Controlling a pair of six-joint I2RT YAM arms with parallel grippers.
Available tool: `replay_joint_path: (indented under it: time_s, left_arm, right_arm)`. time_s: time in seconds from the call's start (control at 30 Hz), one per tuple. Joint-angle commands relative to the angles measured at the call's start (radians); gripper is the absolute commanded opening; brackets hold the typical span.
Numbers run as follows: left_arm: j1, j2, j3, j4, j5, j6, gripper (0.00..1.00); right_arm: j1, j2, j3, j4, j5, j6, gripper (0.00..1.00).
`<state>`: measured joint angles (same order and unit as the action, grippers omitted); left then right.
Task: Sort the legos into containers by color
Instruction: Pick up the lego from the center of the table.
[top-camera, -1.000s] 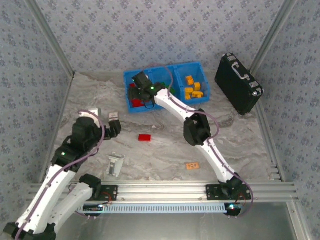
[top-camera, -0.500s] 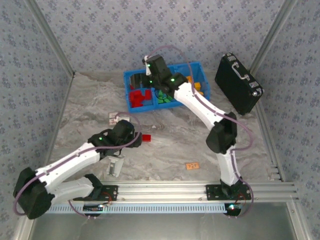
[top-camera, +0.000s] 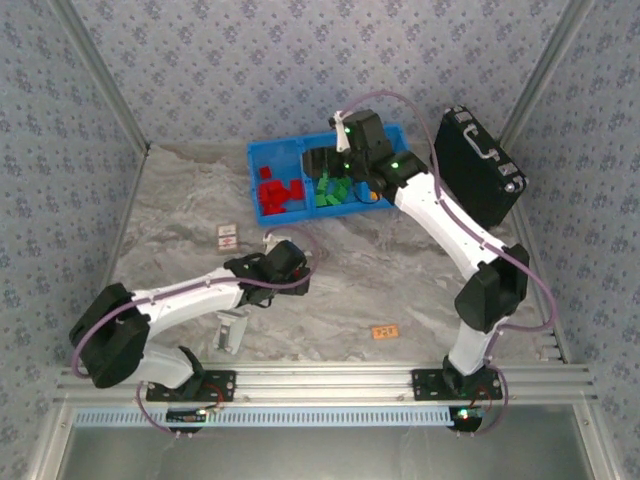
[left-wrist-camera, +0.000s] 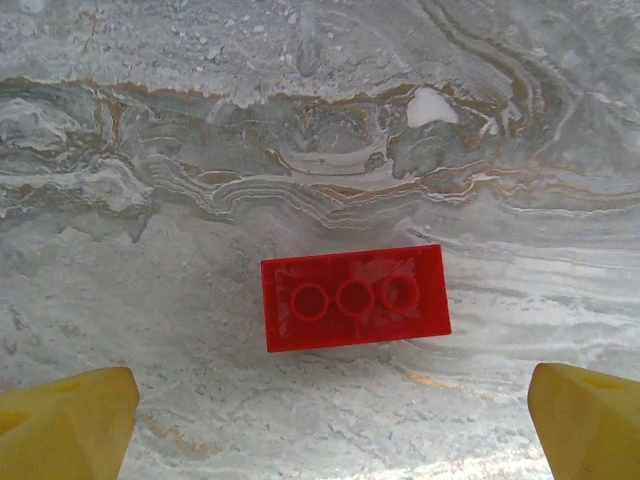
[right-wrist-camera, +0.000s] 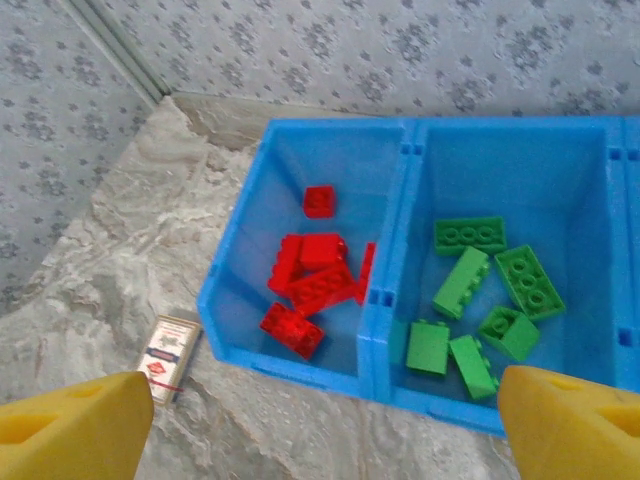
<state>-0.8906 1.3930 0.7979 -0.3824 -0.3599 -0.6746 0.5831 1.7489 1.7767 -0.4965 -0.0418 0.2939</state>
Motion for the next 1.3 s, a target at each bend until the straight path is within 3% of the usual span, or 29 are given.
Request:
replay_joint_path:
  time_s: [0.0,0.43,0.73,1.07,1.27]
  left_arm:
    - [-0.001,0.050,0.029,0.024,-0.019,-0.061,1.00]
    - [-0.007,0.213,0.080,0.062,-0.013,-0.078,0.99]
    - [0.002,0.263,0.083,0.091,0.008,-0.071,0.92]
    - [0.029,0.284,0.077,0.101,0.016,-0.041,0.76]
    - [0.038,0.288,0.081,0.109,0.016,-0.034,0.59]
  right_arm:
    - [-0.018,-0.074,-0.042,0.004,-0.008,-0.025,0.91]
    - [-0.080,-0.169,-0.151,0.026,-0.017,-0.018,0.94]
    - [-0.101,-0.166,-0.145,0.006,-0.008,-0.015,0.95]
    - [-0.118,-0.155,-0.147,-0.015,-0.015,-0.023,0.95]
    - [-0.130,-0.167,-0.167,-0.018,-0.009,-0.021,0.94]
